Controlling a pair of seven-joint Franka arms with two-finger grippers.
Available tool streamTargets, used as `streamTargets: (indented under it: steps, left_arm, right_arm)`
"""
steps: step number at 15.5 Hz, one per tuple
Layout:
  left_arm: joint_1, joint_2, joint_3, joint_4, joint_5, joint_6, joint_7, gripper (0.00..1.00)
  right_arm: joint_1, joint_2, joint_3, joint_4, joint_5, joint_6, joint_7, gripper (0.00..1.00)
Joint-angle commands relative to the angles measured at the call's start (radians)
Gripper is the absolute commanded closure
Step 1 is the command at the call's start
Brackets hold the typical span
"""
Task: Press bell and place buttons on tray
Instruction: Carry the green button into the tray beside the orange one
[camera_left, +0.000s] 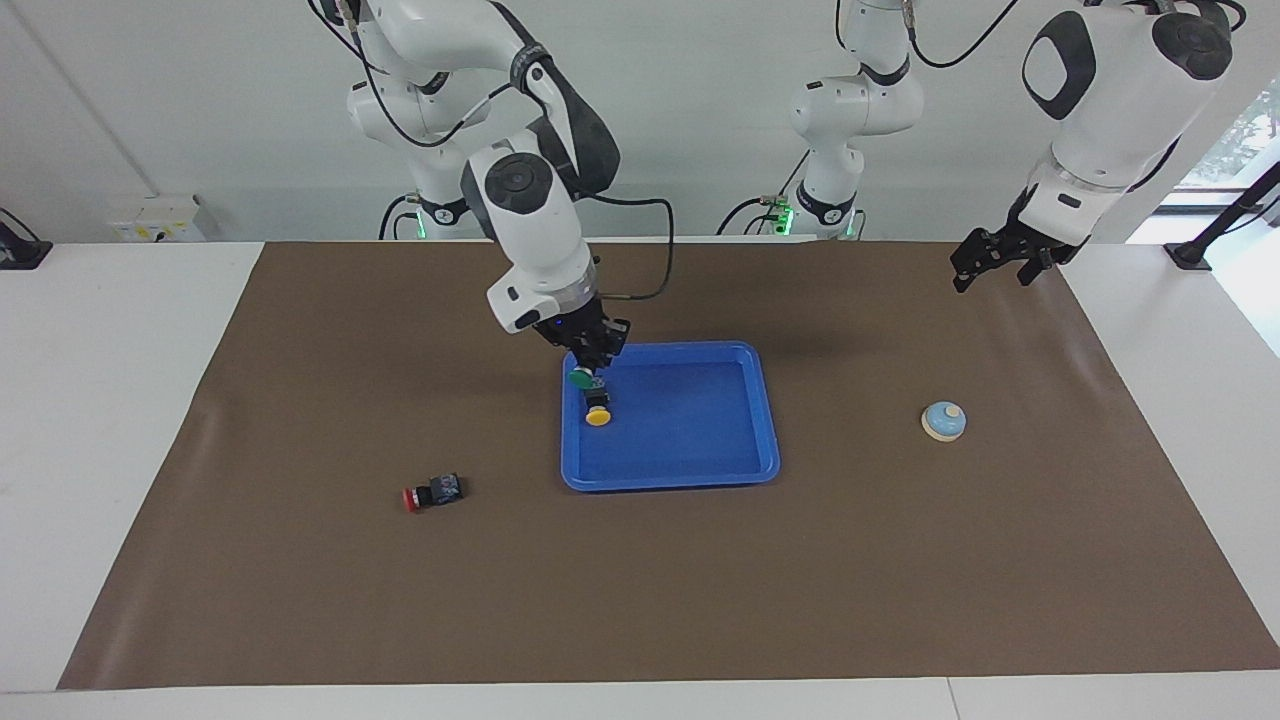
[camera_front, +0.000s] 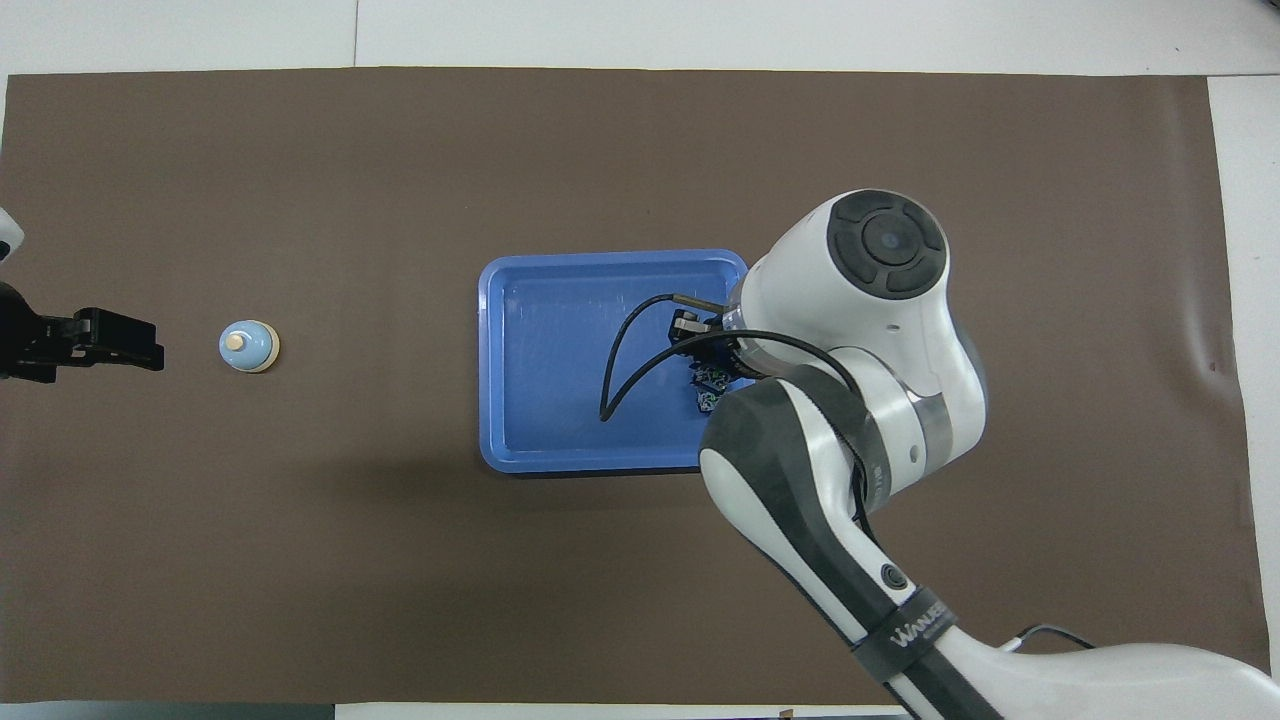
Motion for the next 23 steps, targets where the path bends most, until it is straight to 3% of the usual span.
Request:
streamTargets:
  steps: [1,6,8,15,16,17,19,21,23]
  left_arm:
    - [-0.009,-0.008,0.011,0.002,-0.003,0.002,-0.003,0.00]
    - [-0.009,-0.008,0.011,0.002,-0.003,0.002,-0.003,0.00]
    - [-0.009,-0.008,0.011,0.002,-0.003,0.002,-0.003,0.00]
    - [-0.009,-0.008,0.011,0.002,-0.003,0.002,-0.005,0.00]
    - [-0.009,-0.008,0.011,0.002,-0.003,0.002,-0.003,0.00]
    - [-0.009,-0.008,0.011,0.002,-0.003,0.002,-0.003,0.00]
    - [-0.009,-0.008,0.011,0.002,-0.003,0.002,-0.003,0.00]
    - [-0.009,-0.008,0.011,0.002,-0.003,0.002,-0.003,0.00]
    - [-0.009,-0.008,0.011,0.002,-0.003,0.002,-0.004,0.00]
  right_arm:
    - [0.027,0.038,-0.004,-0.003,0.029,0.028,-0.098,1.00]
    - [0.118,0.176,-0.012,0.102,-0.025,0.111,-0.110,1.00]
    - [0.107,0.185,-0.012,0.089,-0.085,0.137,-0.131,1.00]
    - [0.096,0.160,-0.015,-0.007,-0.093,0.161,-0.195,1.00]
    - [0.105,0.160,-0.015,-0.007,-0.093,0.174,-0.190,0.72]
    - [0.109,0.160,-0.015,-0.007,-0.093,0.192,-0.187,0.37]
    - [0.110,0.162,-0.015,-0.007,-0.093,0.209,-0.184,0.34]
    - [0.115,0.162,-0.015,-0.007,-0.096,0.209,-0.184,0.00]
    - [0.118,0.156,-0.018,0.017,-0.138,0.159,-0.184,0.00]
